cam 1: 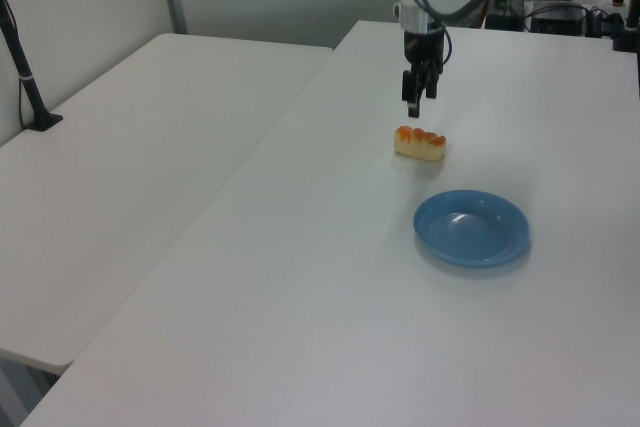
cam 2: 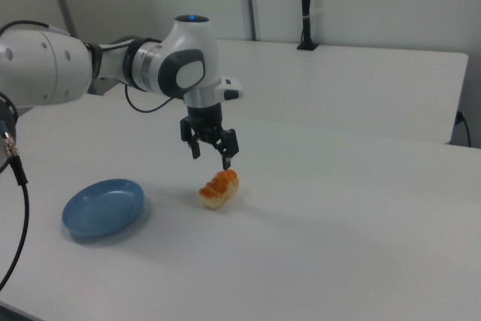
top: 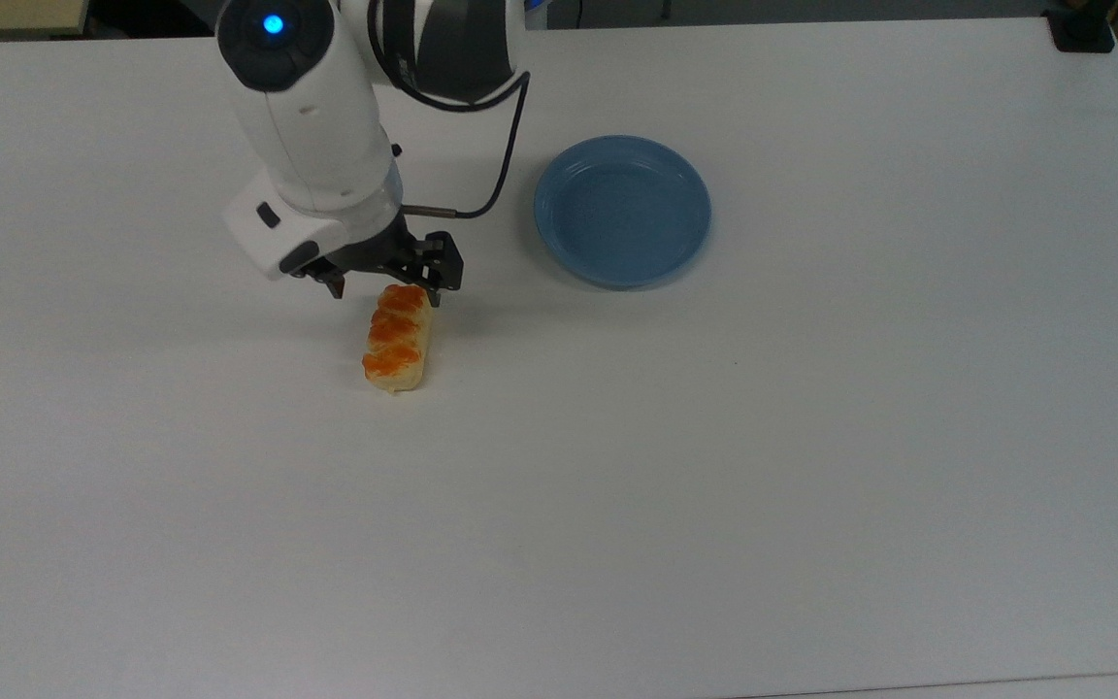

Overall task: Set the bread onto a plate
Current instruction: 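Move the open gripper over the orange-topped bread roll and lower it, then close the gripper around the middle of the bread roll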

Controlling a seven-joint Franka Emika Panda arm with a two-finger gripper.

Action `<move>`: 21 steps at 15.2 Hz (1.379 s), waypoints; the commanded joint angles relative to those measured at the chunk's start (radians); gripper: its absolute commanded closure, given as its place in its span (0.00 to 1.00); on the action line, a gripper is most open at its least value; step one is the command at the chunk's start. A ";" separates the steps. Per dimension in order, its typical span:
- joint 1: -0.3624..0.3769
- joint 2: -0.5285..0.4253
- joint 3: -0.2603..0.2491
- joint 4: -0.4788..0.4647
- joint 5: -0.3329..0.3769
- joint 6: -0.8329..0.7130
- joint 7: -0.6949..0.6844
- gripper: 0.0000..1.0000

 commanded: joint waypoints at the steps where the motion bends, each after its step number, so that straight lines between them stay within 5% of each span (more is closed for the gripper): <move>1: 0.029 0.025 -0.005 -0.033 -0.017 0.023 -0.011 0.00; 12: 0.029 0.065 -0.007 -0.064 -0.027 0.105 0.001 0.00; 19: 0.039 0.074 -0.005 -0.065 -0.053 0.120 0.059 0.40; 21: 0.039 0.073 -0.005 -0.065 -0.053 0.119 0.059 0.43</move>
